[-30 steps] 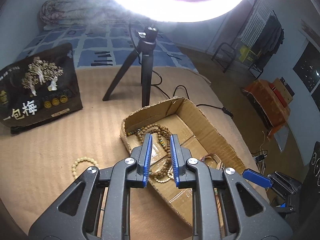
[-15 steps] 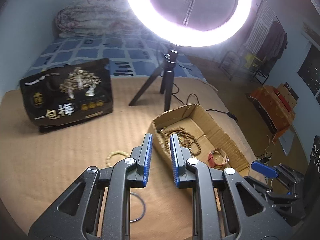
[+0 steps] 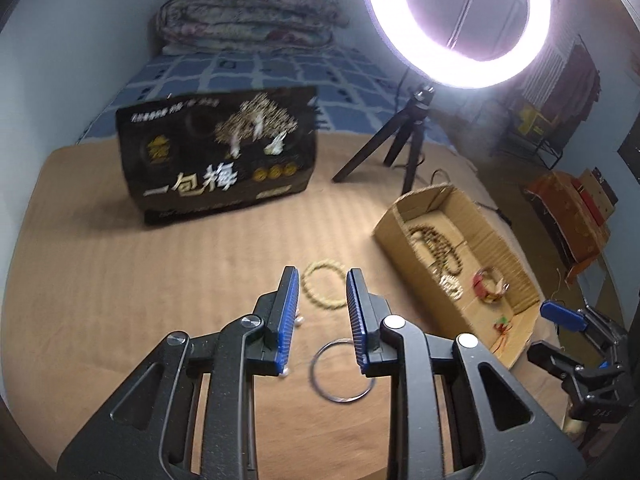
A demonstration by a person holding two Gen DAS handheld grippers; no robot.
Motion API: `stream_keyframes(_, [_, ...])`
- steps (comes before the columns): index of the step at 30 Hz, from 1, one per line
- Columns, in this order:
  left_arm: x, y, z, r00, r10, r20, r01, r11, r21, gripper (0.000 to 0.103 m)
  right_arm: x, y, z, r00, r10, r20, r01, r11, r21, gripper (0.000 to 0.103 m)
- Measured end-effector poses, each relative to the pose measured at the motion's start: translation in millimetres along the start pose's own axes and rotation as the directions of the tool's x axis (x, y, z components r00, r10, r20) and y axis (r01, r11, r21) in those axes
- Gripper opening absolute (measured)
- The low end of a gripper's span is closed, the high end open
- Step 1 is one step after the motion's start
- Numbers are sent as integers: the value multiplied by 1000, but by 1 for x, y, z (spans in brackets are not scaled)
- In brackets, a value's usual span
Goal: Organize jewelry
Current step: 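Move the left tool to the pearl stud earring while the right tool approaches the blue bangle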
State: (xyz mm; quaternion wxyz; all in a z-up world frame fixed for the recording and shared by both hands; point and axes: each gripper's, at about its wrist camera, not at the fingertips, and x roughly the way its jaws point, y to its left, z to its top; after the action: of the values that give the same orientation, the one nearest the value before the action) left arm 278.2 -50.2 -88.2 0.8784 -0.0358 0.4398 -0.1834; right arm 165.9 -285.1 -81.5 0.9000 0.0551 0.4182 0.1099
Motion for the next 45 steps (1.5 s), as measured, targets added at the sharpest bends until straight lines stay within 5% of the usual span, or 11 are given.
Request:
stream_keyframes(9, [18, 33, -36, 997, -6, -83, 6, 1000, -5, 24, 39, 33, -8, 992, 57, -109, -60, 998, -23, 73])
stream_keyframes(21, [59, 41, -69, 974, -71, -215, 63, 997, -43, 23, 109, 43, -21, 953, 65, -295, -51, 997, 58, 40])
stream_keyframes(43, [105, 35, -78, 962, -18, -272, 8, 999, -35, 23, 137, 47, -11, 934, 35, -357, -14, 998, 62, 32])
stream_keyframes(45, [106, 34, -79, 962, -9, -275, 2, 1000, -26, 17, 140, 47, -12, 933, 30, -359, -9, 998, 60, 32])
